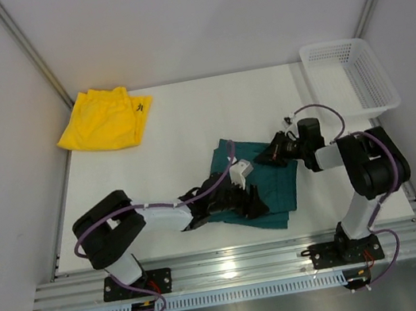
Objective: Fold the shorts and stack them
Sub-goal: Fold the shorts, then neatly place the folded shorts to the corner
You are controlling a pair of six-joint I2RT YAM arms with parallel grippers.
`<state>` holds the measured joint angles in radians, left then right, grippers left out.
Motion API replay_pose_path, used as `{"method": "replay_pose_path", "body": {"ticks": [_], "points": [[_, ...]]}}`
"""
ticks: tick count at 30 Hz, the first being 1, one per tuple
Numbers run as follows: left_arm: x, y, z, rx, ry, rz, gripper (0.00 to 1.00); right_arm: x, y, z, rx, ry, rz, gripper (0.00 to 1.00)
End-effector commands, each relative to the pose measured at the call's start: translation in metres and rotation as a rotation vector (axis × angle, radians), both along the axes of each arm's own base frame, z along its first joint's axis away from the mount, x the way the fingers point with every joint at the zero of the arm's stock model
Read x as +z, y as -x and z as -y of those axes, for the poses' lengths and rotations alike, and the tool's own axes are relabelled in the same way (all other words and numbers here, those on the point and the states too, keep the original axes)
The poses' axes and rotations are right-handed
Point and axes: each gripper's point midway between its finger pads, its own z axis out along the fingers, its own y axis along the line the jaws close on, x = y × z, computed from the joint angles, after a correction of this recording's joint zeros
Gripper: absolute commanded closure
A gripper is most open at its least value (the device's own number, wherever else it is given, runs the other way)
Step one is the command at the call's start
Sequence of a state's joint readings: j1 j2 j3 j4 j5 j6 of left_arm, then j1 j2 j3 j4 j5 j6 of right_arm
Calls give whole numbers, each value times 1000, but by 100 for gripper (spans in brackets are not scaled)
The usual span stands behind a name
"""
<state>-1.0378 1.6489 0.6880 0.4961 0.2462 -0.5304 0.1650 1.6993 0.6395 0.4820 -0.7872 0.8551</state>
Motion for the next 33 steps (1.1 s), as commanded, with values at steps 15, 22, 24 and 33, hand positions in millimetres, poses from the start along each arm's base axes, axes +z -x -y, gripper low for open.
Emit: {"method": "replay_pose_path", "body": {"ticks": [15, 22, 24, 33], "points": [[-8, 42, 11, -57, 55, -38, 41, -54, -13, 6, -29, -23, -56, 99], [65, 28, -8, 27, 27, 47, 24, -15, -18, 7, 1, 117, 27, 91], [88, 15, -19, 101, 24, 85, 21, 7, -18, 6, 4, 130, 78, 82], [96, -78, -101, 371, -72, 52, 16, 58, 32, 22, -139, 340, 57, 26]]}}
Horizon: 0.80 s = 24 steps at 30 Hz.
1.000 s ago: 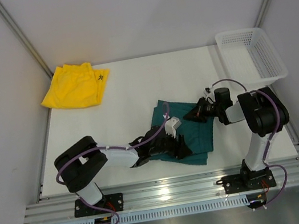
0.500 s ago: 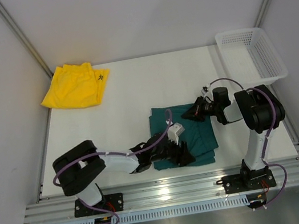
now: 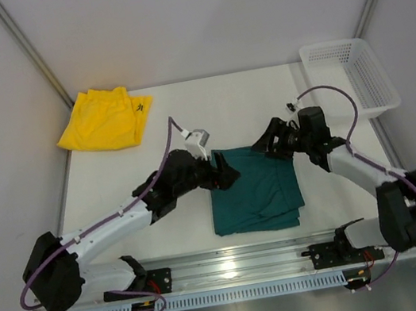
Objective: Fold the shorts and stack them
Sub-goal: Neatly place the folded shorts to the corner
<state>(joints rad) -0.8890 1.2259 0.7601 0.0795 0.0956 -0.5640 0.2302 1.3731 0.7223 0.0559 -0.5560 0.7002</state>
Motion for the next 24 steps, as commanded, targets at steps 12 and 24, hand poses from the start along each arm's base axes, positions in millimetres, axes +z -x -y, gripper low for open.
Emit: {"method": "replay_pose_path", "body": {"ticks": [12, 24], "points": [[-31, -126, -22, 10, -284, 27, 1, 19, 155, 9, -502, 121, -198, 0], [-36, -165, -8, -175, -224, 96, 1, -17, 216, -34, -663, 50, -400, 0]]}}
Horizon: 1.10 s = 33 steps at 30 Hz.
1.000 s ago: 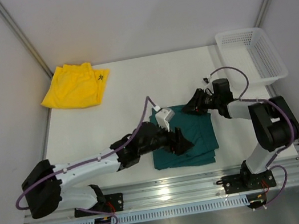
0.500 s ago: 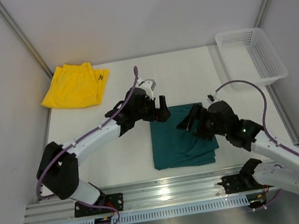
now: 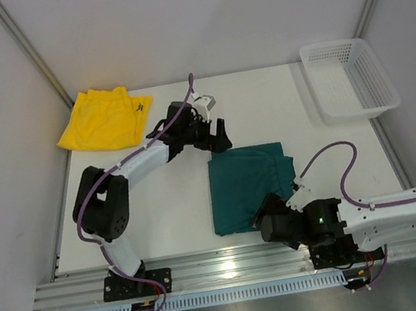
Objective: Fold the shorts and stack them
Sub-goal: Neatly place the folded shorts to the corner
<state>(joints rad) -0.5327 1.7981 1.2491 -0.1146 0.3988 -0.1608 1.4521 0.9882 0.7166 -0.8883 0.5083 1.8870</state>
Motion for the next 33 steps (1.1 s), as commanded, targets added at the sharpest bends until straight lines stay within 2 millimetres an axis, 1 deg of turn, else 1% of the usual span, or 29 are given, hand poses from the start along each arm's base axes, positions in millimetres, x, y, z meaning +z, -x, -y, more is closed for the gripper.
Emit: {"method": "replay_pose_path", "body": {"ticks": [1, 3, 7, 8, 9, 11, 12, 13, 18, 21, 26, 29, 31, 33], "points": [[25, -7, 15, -89, 36, 89, 1, -4, -24, 5, -345, -164, 17, 1], [23, -8, 14, -80, 34, 94, 1, -6, -30, 1, -380, -216, 32, 0], [20, -9, 11, -69, 20, 96, 1, -12, -40, 4, -424, -244, 44, 1], [20, -9, 10, -67, 19, 94, 1, -20, -42, 10, -450, -231, 32, 0], [20, -8, 10, -67, 18, 91, 1, -21, -42, 5, -454, -264, 9, 1], [23, -6, 8, -60, 22, 96, 1, -28, -43, 4, -480, -294, -11, 0], [24, -6, 8, -60, 23, 103, 1, -35, -43, 4, -490, -307, -21, 0], [23, -6, 6, -54, 18, 102, 1, -35, -44, 4, -513, -331, -30, 1], [35, -3, 4, -49, 24, 124, 1, -33, -50, 6, -567, -388, -22, 1], [38, -3, 2, -45, 27, 126, 1, -36, -52, 5, -592, -412, -23, 0], [43, -2, 2, -43, 34, 133, 1, -41, -62, 12, -642, -419, -16, 1], [41, -2, 2, -42, 30, 131, 1, -46, -68, 17, -662, -410, -24, 1], [41, -2, 1, -43, 28, 129, 1, -50, -71, 19, -670, -414, -24, 9], [40, -2, 1, -44, 27, 130, 1, -54, -75, 24, -698, -419, -26, 16]]}}
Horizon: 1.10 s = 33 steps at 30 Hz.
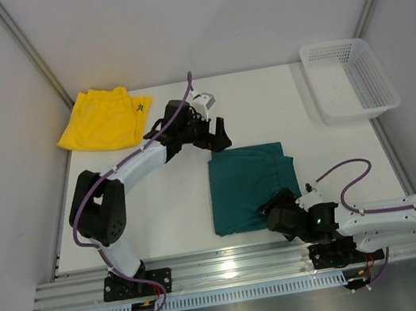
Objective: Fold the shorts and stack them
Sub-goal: Neatly place the folded shorts to the corner
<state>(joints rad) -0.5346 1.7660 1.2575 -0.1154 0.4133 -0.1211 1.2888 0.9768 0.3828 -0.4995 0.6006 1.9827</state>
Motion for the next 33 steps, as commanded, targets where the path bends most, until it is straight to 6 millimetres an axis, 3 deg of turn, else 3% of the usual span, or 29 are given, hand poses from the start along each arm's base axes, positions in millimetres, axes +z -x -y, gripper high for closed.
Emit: {"method": "replay_pose_path", "body": {"ticks": [1, 7, 10, 11, 12, 15, 16, 19, 20, 21, 22, 23, 24, 25, 26, 27, 28, 29, 33], "points": [[22, -2, -1, -7, 17, 70, 1, 12, -25, 2, -416, -337, -67, 18], [19, -3, -1, -5, 11, 66, 1, 14, -39, 22, -461, -255, -39, 28], [18, -2, -1, -7, 9, 63, 1, 9, -51, 42, -489, -198, -51, 58], [17, -2, -1, -6, 7, 61, 1, 6, -51, 41, -424, -168, -65, 75], [17, -1, -2, -6, 3, 61, 1, 8, -62, 53, -460, -174, -62, 82], [16, -2, -4, 1, -7, 61, 1, 6, -68, 64, -357, -104, -71, 100], [17, -1, -4, -1, -9, 64, 1, 8, -77, 78, -383, -84, -66, 100], [17, -2, -5, 10, -9, 63, 1, 17, -92, 94, -260, 31, -38, 100], [15, -3, -5, 12, -12, 57, 2, 31, -101, 89, -205, 36, -15, 100], [15, -2, -6, 15, -11, 50, 2, 34, -105, 90, -57, 141, 29, 100], [13, -2, -6, 17, -11, 49, 2, 33, -113, 90, 9, 173, 21, 100], [12, -2, -5, 17, -11, 44, 2, 48, -124, 86, 64, 198, 47, 100], [11, -2, -6, 19, -12, 42, 2, 49, -129, 84, 134, 235, 43, 100], [8, -2, -6, 24, -16, 38, 2, 47, -132, 84, 252, 314, 43, 100], [8, -4, -6, 28, -16, 41, 2, 28, -129, 85, 319, 356, -49, 100], [3, -4, -6, 30, -21, 31, 2, 35, -138, 80, 375, 373, -46, 100], [2, -6, -6, 37, -24, 35, 2, 28, -139, 80, 453, 413, -71, 100], [4, -9, -5, 38, -22, 40, 2, 11, -134, 80, 498, 431, -146, 100], [5, -26, 3, 27, -31, 70, 2, 7, -135, 74, 516, 401, -113, 100]]}}
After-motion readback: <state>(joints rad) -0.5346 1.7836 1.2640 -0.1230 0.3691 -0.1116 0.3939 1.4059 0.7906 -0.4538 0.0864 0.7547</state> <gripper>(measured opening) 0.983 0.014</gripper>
